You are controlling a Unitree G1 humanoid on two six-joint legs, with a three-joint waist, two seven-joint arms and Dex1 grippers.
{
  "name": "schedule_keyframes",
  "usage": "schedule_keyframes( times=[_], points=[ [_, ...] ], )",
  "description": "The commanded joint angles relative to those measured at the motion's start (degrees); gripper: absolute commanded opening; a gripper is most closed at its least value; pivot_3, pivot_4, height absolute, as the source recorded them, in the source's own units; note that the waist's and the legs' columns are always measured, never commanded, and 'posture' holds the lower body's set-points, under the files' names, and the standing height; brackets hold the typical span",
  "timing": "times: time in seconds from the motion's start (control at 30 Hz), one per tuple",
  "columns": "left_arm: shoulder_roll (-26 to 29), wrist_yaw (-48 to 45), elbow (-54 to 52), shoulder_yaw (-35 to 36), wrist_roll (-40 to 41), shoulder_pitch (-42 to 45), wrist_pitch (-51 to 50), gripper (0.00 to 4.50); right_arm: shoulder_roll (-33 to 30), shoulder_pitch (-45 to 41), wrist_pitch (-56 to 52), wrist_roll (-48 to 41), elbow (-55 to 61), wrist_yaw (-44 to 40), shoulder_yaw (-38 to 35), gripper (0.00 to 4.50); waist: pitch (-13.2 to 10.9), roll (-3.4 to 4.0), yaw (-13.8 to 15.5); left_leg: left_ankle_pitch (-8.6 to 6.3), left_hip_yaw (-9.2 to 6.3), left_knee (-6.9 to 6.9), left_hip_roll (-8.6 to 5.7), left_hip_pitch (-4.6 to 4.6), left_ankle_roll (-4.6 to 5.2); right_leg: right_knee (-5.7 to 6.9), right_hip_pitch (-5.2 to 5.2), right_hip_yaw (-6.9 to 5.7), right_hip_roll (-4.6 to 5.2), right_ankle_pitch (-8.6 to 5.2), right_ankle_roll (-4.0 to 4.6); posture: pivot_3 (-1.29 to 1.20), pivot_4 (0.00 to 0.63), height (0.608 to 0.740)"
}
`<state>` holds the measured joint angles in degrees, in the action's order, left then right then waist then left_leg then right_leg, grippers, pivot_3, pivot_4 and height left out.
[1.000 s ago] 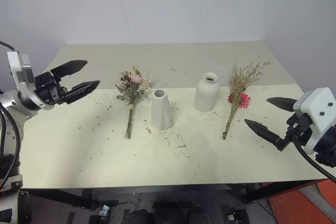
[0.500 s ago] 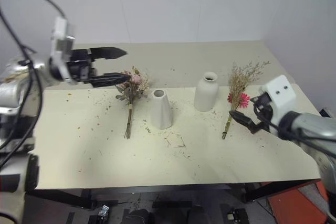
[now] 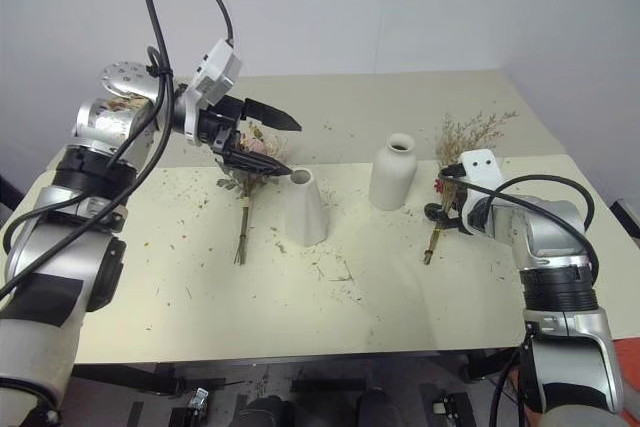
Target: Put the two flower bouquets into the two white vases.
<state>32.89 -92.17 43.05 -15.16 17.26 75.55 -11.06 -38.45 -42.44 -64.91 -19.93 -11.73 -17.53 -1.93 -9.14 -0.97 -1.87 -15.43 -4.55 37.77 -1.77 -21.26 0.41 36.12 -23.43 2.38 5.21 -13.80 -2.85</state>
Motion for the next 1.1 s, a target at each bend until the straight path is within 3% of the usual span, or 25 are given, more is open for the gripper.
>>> schedule_keyframes(
  times=[0.03, 0.47, 0.6, 0.8, 0.9, 0.97, 1.1],
  points=[
    [0.2, -0.3, -1.0, -0.2, 0.9, 0.6, 1.4, 4.5, 0.7, -3.5, 3.5, 2.5, -4.5, -1.0, 0.2, 4.12, 0.0, 0.0, -0.2, 0.0, 0.0, 0.0, 0.0, 0.0, 0.0, 0.02, 0.0, 0.0, 0.0, 0.0, 0.0, 0.0, 0.15, 0.74],
    [3.3, 0.2, -6.3, 4.9, 0.2, -4.7, -1.1, 4.5, 3.8, -10.8, 8.2, 8.6, -19.2, -4.1, 2.1, 0.09, 0.0, 0.04, -1.5, 0.01, -0.02, 0.03, 0.0, 0.04, -0.01, 0.11, -0.02, 0.03, -0.01, 0.01, -0.02, 0.0, 0.15, 0.74],
    [3.8, 0.9, -7.6, 6.1, 0.1, -5.4, -1.9, 4.5, 5.0, -12.0, 13.3, 9.6, -20.1, 0.3, -1.5, 0.04, 0.0, 0.05, -1.7, 0.01, -0.03, 0.06, 0.0, 0.06, -0.02, 0.17, -0.01, 0.04, 0.0, 0.02, -0.02, 0.0, 0.15, 0.74],
    [4.3, 1.7, -7.6, 7.8, -0.2, -5.5, -3.1, 4.5, 8.2, -14.8, 40.5, 14.5, -12.4, 18.7, -9.2, 0.04, 0.0, 0.08, -1.9, 0.15, 0.01, 0.04, -0.18, -0.07, -0.26, 0.65, -0.53, 0.18, 0.15, 0.02, -0.04, 0.0, 0.15, 0.74],
    [4.3, 2.3, -7.0, 8.3, -0.8, -5.2, -2.8, 4.5, 11.0, -18.2, 55.0, 13.0, -12.8, 23.4, -13.9, 0.04, 0.1, 0.1, -2.1, 0.25, 0.0, 0.01, -0.15, -0.16, -0.41, 0.76, -0.72, 0.19, 0.11, 0.02, -0.03, 0.0, 0.15, 0.74],
    [4.5, 3.0, -6.1, 9.0, -0.9, -5.1, -1.6, 4.5, 14.1, -21.1, 56.9, 5.0, -12.5, 22.3, -20.5, 0.04, 0.1, 0.11, -2.4, 0.25, 0.02, 0.01, -0.14, -0.12, -0.41, 0.79, -0.69, 0.22, 0.1, 0.03, -0.03, 0.0, 0.15, 0.74],
    [4.6, 5.1, -5.4, 11.1, -0.6, -5.1, -2.1, 4.5, 20.3, -20.3, 67.6, -11.0, -9.4, 5.8, -27.9, 0.04, 0.1, 0.13, -2.3, 0.23, -0.02, 0.02, -0.08, -0.02, -0.36, 0.83, -0.56, 0.19, 0.04, 0.03, -0.02, 0.0, 0.15, 0.74]
  ],
)
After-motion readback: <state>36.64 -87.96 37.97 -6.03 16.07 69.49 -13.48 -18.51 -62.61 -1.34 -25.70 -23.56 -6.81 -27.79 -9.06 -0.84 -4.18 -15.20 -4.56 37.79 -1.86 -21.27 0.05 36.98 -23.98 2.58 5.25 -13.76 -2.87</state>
